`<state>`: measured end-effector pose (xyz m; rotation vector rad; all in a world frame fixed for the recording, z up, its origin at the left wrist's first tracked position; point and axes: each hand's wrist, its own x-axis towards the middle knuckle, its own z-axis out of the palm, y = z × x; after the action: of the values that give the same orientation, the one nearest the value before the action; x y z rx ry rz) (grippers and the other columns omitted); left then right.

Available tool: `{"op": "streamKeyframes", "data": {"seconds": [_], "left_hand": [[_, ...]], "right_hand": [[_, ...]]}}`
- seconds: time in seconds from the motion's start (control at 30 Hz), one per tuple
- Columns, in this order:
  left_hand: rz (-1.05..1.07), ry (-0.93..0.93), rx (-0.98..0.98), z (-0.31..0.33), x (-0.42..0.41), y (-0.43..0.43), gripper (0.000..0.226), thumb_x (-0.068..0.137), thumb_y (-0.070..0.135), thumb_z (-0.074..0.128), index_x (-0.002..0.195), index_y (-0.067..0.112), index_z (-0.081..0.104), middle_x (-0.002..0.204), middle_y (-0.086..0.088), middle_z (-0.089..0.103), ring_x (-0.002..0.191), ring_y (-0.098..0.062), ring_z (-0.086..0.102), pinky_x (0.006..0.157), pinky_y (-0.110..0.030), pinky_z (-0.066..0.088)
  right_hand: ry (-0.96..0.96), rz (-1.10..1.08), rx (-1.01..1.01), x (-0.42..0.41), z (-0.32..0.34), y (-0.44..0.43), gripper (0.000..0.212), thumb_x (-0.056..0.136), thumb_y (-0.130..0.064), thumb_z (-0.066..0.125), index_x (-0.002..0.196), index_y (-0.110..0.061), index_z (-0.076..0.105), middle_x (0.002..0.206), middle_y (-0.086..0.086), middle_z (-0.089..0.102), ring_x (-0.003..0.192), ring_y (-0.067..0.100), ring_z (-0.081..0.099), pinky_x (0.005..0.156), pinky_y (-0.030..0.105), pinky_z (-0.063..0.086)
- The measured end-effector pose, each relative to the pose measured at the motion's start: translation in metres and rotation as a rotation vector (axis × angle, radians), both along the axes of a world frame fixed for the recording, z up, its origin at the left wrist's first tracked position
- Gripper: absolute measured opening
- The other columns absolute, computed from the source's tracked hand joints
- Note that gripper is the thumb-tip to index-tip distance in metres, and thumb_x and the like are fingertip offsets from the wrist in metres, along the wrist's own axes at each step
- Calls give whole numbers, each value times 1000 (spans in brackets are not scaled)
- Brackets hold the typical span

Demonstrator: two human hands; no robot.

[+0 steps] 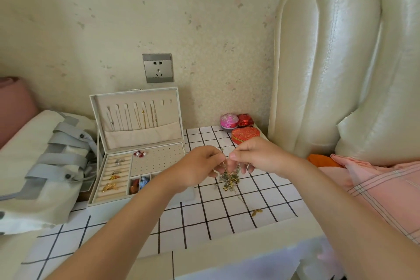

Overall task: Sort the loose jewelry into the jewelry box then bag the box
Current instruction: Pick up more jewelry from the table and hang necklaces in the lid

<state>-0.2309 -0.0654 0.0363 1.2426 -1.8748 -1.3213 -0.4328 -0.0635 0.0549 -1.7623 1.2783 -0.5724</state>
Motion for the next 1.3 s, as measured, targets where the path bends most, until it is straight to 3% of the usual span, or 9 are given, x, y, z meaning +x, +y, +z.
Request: {"op": "streamKeyframes", "data": {"seconds": [0.13,0.27,0.47,0.7,0.87,0.97,1.07,1.2,1.3], "left_hand": [[26,239,148,10,4,2,29,106,21,39,103,3,62,102,-10,71,91,-17,67,89,-32,57],[57,390,213,20,9,3,30,107,20,36,98,4,60,88,-9,66,83,-18,65,86,-32,57],[67,375,154,34,26,5,26,104,23,46,96,8,66,82,-2,67,71,-15,63,84,-37,58],[132,364,110,50,49,5,11,94,11,63,102,4,68,89,-11,74,72,-19,69,68,-28,59],[232,358,-9,56,61,4,10,92,9,66,96,1,71,87,-12,75,73,-19,70,71,-33,62],[324,323,-99,56,70,1,8,92,8,66,89,6,72,77,-7,73,68,-16,67,66,-30,61],[338,308,-118,59,81,-2,11,95,11,61,89,8,70,75,-5,71,68,-13,65,70,-29,60],[311,321,-60,60,95,-2,14,100,11,53,92,8,63,68,0,60,66,-13,58,80,-29,59],[332,417,71,62,105,0,11,100,10,51,93,10,60,60,1,42,52,-12,44,68,-31,59]], "right_hand": [[-149,-64,21,18,9,0,32,103,-24,50,76,-11,62,71,1,68,60,15,58,65,30,49],[-250,-96,14,32,15,-3,32,104,-25,48,75,-13,56,68,3,65,59,18,56,64,33,48],[-384,-136,21,51,19,-9,33,102,-26,50,72,-15,57,71,4,66,61,21,56,62,34,47],[-647,-141,66,68,30,-17,31,103,-26,49,75,-14,55,78,7,64,68,22,57,67,34,51],[-681,-22,263,89,28,-17,29,103,-36,44,94,-12,58,84,9,63,78,23,63,81,43,54],[-578,70,266,97,27,-16,27,98,-29,57,105,-4,66,93,10,65,73,18,61,75,35,53],[-509,7,181,106,25,-17,27,95,-15,65,117,1,69,86,7,68,62,13,52,64,26,49],[-510,-29,135,114,24,-24,23,98,-15,60,113,-2,72,72,-1,65,59,13,47,60,26,45],[-485,-33,76,118,29,-27,22,98,-21,61,106,-7,75,63,-3,53,51,11,38,55,27,38]]}}
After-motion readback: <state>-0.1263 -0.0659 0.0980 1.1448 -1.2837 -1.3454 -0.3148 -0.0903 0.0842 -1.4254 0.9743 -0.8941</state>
